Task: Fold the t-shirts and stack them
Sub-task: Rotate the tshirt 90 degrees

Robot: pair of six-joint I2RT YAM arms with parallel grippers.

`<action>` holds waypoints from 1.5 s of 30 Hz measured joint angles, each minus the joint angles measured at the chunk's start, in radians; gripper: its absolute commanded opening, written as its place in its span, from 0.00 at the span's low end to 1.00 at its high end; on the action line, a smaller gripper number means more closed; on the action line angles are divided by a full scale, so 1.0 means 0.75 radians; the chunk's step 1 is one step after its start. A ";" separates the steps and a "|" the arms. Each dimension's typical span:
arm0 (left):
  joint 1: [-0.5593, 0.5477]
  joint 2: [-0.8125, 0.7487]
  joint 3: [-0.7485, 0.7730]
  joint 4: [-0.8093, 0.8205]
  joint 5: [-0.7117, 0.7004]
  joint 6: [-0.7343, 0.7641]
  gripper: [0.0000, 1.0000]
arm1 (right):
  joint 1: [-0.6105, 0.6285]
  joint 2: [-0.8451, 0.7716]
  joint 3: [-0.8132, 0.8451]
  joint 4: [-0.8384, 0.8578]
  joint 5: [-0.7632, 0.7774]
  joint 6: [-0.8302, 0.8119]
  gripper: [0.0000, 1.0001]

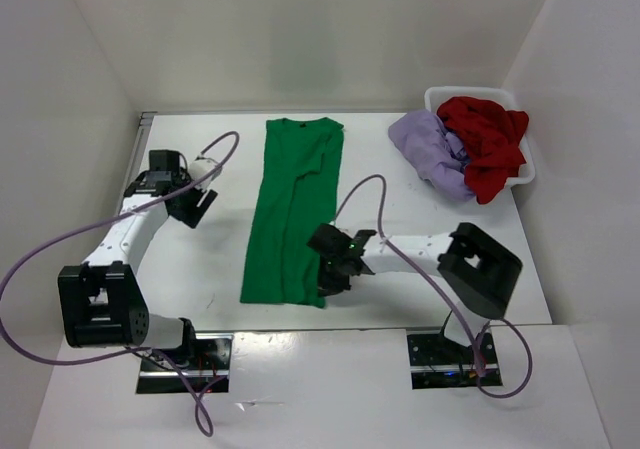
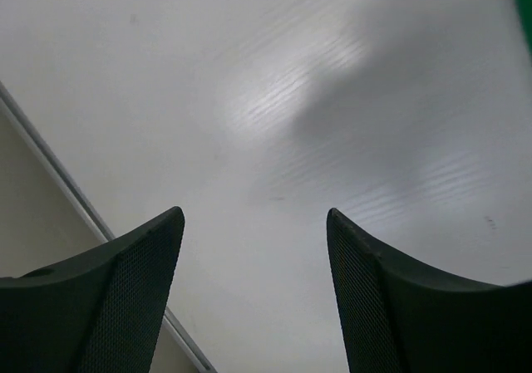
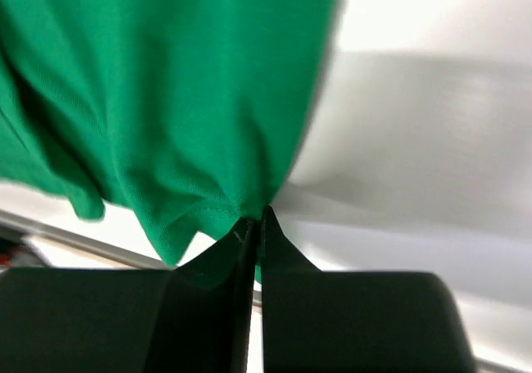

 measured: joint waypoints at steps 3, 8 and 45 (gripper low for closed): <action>-0.185 0.000 0.075 -0.021 -0.016 0.037 0.80 | -0.030 -0.132 -0.124 -0.060 0.036 0.002 0.16; -0.536 -0.016 0.116 -0.038 -0.070 0.094 0.80 | -0.068 -0.303 -0.260 -0.124 0.043 0.004 0.53; -1.322 -0.100 -0.284 0.169 0.793 1.272 0.54 | -0.166 -1.027 -0.626 -0.202 0.037 0.276 0.52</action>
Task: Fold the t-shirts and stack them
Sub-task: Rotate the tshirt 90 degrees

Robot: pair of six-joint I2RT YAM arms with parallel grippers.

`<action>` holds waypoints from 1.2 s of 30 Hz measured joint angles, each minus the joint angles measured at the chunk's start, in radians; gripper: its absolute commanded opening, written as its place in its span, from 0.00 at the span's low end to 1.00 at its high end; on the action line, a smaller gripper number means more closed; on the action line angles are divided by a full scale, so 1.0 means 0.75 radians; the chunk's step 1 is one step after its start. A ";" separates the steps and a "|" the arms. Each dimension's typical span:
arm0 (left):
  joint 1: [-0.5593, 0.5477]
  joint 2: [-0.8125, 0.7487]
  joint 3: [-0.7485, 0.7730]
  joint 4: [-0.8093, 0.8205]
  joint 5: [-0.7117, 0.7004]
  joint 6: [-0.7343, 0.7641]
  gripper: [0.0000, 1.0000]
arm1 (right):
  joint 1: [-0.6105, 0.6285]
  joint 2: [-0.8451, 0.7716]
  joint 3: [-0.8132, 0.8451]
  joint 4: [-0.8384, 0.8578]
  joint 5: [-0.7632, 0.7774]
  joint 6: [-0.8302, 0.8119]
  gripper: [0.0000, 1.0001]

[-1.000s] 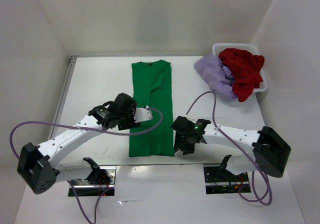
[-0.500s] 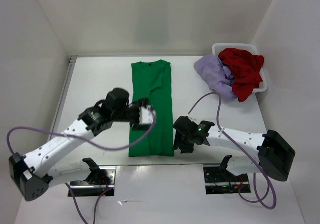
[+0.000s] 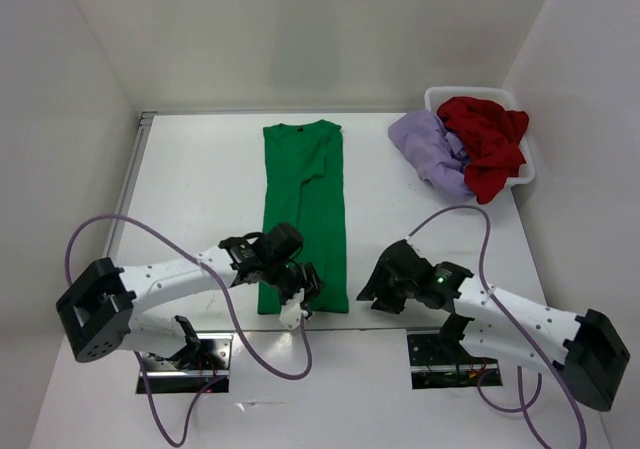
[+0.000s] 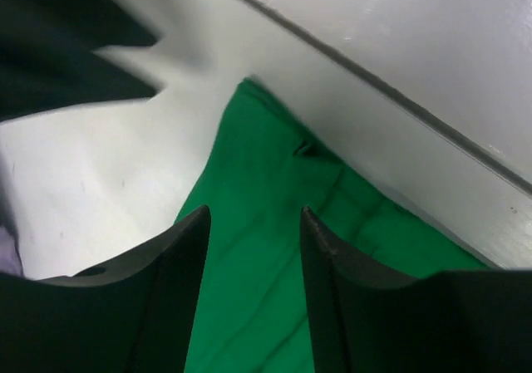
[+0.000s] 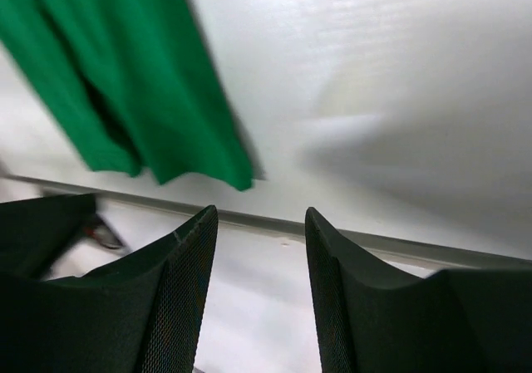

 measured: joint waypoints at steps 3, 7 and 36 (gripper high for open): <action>-0.031 0.077 -0.017 0.021 -0.005 0.138 0.48 | -0.076 -0.159 -0.016 -0.015 -0.011 0.014 0.47; -0.031 0.131 -0.032 0.009 -0.026 0.260 0.43 | -0.126 -0.341 -0.062 -0.032 -0.023 0.040 0.41; -0.120 0.328 0.009 -0.022 -0.161 0.408 0.31 | -0.126 -0.284 -0.102 -0.076 -0.037 0.045 0.41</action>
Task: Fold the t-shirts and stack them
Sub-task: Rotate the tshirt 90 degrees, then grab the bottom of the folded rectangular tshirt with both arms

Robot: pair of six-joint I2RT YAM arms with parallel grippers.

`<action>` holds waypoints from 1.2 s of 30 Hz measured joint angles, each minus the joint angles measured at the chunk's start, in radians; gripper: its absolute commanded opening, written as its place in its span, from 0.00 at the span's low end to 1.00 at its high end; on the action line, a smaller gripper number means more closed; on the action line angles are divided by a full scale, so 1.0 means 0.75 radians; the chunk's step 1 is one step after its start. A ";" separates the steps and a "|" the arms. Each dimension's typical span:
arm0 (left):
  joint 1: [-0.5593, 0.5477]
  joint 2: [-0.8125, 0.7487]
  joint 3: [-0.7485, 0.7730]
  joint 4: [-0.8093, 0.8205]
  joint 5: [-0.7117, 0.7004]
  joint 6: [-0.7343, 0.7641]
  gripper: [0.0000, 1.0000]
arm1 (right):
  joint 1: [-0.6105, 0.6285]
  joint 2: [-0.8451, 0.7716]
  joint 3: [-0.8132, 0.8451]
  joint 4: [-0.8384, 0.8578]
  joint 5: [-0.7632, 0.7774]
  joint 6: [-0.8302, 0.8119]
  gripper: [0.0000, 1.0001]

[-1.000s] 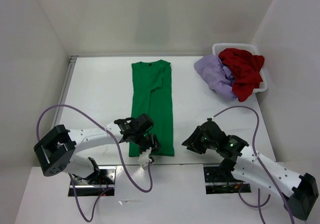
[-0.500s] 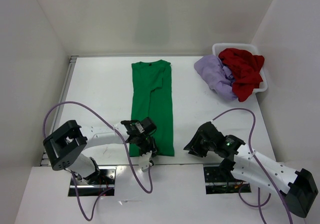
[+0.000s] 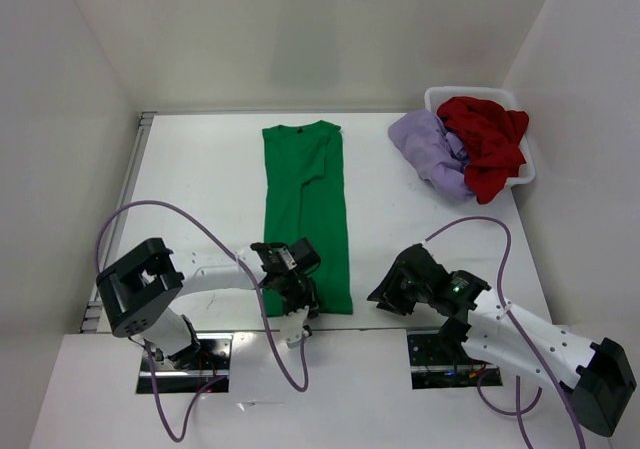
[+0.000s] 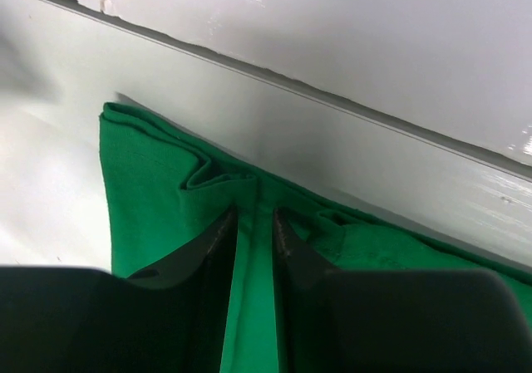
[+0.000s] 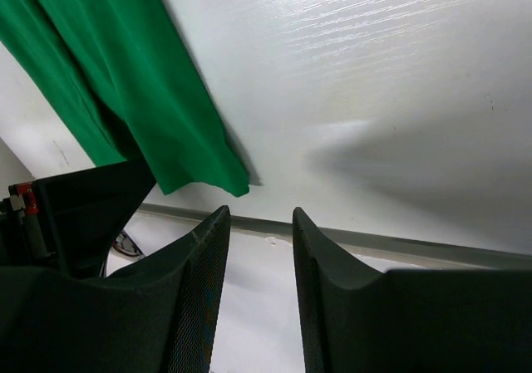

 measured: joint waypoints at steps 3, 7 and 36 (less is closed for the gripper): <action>-0.013 0.015 0.020 -0.006 0.001 0.001 0.31 | 0.000 0.000 0.000 0.000 0.000 -0.003 0.41; -0.038 0.014 0.043 -0.037 0.012 0.007 0.31 | 0.000 0.000 0.000 0.000 0.000 -0.003 0.41; -0.085 0.060 0.091 -0.041 -0.006 0.014 0.20 | 0.000 -0.112 -0.027 -0.055 0.000 0.008 0.40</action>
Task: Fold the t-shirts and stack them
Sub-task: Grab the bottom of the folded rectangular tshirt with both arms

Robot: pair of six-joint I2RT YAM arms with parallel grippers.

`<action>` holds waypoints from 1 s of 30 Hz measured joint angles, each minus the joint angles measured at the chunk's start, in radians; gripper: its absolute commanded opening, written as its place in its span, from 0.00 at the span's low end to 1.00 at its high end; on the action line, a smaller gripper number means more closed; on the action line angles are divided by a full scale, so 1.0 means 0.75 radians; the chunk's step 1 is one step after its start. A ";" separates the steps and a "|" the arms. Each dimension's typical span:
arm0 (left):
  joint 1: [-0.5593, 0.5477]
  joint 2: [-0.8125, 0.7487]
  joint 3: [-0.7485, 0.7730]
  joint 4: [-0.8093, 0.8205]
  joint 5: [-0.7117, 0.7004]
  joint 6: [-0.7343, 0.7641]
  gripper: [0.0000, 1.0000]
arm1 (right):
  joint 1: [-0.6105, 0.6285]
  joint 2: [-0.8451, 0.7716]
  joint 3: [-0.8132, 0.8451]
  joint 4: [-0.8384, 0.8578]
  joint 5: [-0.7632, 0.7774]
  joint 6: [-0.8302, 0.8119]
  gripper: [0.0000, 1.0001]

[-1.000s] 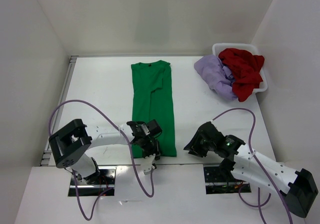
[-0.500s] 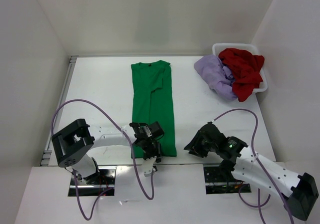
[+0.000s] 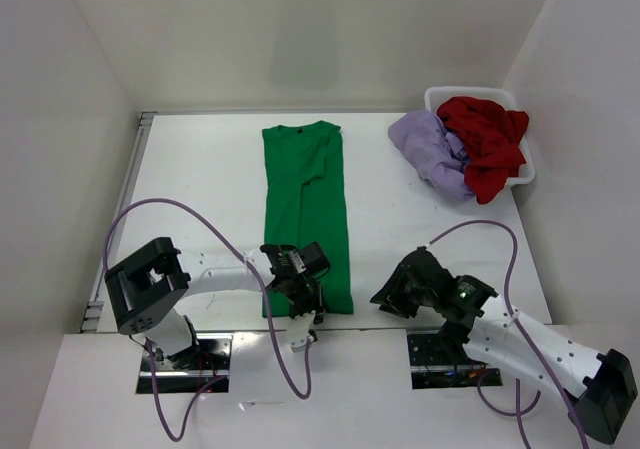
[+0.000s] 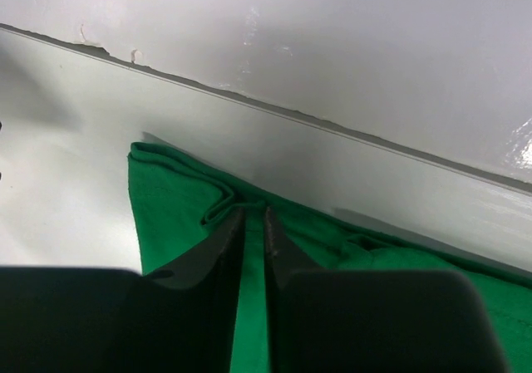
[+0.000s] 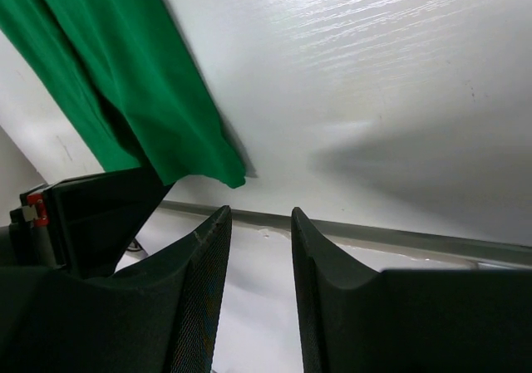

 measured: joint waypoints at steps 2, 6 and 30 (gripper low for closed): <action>0.000 0.001 0.000 0.005 -0.006 -0.001 0.12 | 0.000 0.001 0.000 -0.006 0.000 -0.001 0.40; 0.000 0.012 0.000 0.023 -0.014 -0.001 0.04 | 0.000 -0.005 0.000 -0.009 0.000 -0.001 0.40; 0.000 -0.061 0.030 -0.205 -0.141 -0.004 0.00 | 0.000 -0.008 0.000 -0.014 0.000 0.000 0.40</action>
